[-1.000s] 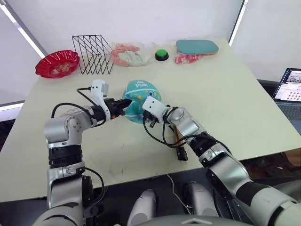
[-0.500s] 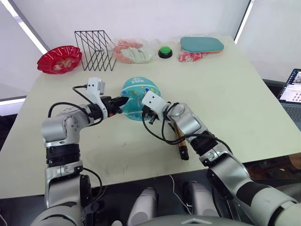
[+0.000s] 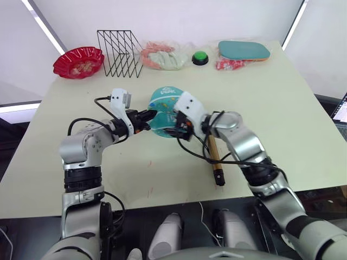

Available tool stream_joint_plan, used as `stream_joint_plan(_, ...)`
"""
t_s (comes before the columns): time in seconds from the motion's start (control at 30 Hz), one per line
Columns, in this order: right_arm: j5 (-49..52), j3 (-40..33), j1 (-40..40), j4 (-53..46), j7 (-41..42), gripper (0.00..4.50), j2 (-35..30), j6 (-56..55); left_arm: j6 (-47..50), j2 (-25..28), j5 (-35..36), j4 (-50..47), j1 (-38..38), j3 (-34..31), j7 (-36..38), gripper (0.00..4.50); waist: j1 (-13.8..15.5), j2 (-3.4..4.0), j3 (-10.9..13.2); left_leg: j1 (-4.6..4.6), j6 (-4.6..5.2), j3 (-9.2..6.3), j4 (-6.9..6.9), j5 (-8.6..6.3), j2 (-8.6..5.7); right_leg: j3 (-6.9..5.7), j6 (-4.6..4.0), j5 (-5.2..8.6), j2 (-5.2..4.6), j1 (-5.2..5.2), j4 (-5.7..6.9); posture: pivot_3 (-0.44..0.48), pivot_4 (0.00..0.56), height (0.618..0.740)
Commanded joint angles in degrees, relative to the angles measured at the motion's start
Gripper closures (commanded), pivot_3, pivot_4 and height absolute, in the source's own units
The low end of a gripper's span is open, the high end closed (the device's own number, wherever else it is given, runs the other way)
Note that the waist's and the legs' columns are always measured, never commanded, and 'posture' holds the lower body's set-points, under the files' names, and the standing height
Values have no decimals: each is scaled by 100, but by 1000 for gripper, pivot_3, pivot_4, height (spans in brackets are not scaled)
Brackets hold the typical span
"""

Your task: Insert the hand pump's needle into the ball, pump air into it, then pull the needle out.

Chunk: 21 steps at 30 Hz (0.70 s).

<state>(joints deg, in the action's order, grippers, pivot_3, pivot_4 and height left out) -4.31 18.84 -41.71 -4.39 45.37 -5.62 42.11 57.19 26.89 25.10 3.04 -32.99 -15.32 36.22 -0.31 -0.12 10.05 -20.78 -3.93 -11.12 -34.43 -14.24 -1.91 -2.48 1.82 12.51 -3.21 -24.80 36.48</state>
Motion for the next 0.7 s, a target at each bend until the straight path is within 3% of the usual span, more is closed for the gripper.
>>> stream_joint_plan(0.03, 309, -126, 361, -1176, 224, 554, -492, 145, 238, -115, 20, 90, 148, 245, -212, 4500, 12, -1, 1, -1, 1, 0, 0, 0, 0, -2, 0, 0, 0, 0, 0, 0, 150, 740)
stream_joint_plan(0.13, 526, -241, 704, -1745, 248, 554, -927, 223, 257, -94, 59, -9, 185, 254, -263, 4500, 7, -5, 5, -6, 9, 2, 1, -4, 4, -8, 1, 0, -1, 0, -4, 0, 150, 740)
stream_joint_plan(0.27, 1212, -1130, 1627, -2801, 520, 554, -1674, 358, 183, -28, 108, -197, 264, 269, -271, 4500, 32, -18, 13, -13, 18, 4, -1, -8, 8, -18, 2, 1, -2, 2, -11, 0, 150, 740)
stream_joint_plan(0.47, 2000, -2059, 2392, -3449, 476, 554, -2165, 372, 145, 54, 215, -484, 405, 204, -321, 4500, 10, -42, 31, -14, 22, 45, -4, -9, 14, 7, 2, 1, -2, 2, -24, 0, 150, 740)
stream_joint_plan(0.5, 2113, -2174, 2492, -3521, 457, 462, -2218, 359, 114, 58, 228, -518, 424, 170, -342, 3636, 11, -46, 33, -15, 23, 47, -4, -10, 16, 6, 2, 1, -1, 2, -27, 0, 150, 740)
stream_joint_plan(0.57, 2435, -2600, 2813, -3711, 454, 462, -2324, 333, 197, 128, 355, -658, 456, 8, -349, 2840, -10, -57, 48, -18, 28, 54, -4, -13, 17, 10, 3, 0, 0, 2, -33, 0, 150, 740)
stream_joint_plan(0.6, 2550, -2722, 2919, -3767, 427, 462, -2364, 319, 227, 165, 399, -714, 476, -43, -358, 2133, -10, -70, 56, -18, 33, 62, -5, -16, 18, 18, 3, 0, 0, 1, -34, 0, 150, 740)
stream_joint_plan(0.67, 2814, -2961, 3159, -3856, 478, 462, -2519, 282, 354, 228, 590, -859, 488, -224, -370, 1363, -27, -69, 61, -24, 36, 67, -9, -17, 22, 20, 2, 0, 4, 1, -42, 0, 150, 740)
stream_joint_plan(0.7, 2957, -3076, 3258, -3892, 498, 231, -2585, 287, 415, 253, 690, -917, 505, -311, -368, 904, -32, -71, 62, -25, 41, 72, -11, -21, 21, 25, 2, 0, 4, 1, -46, 0, 150, 740)
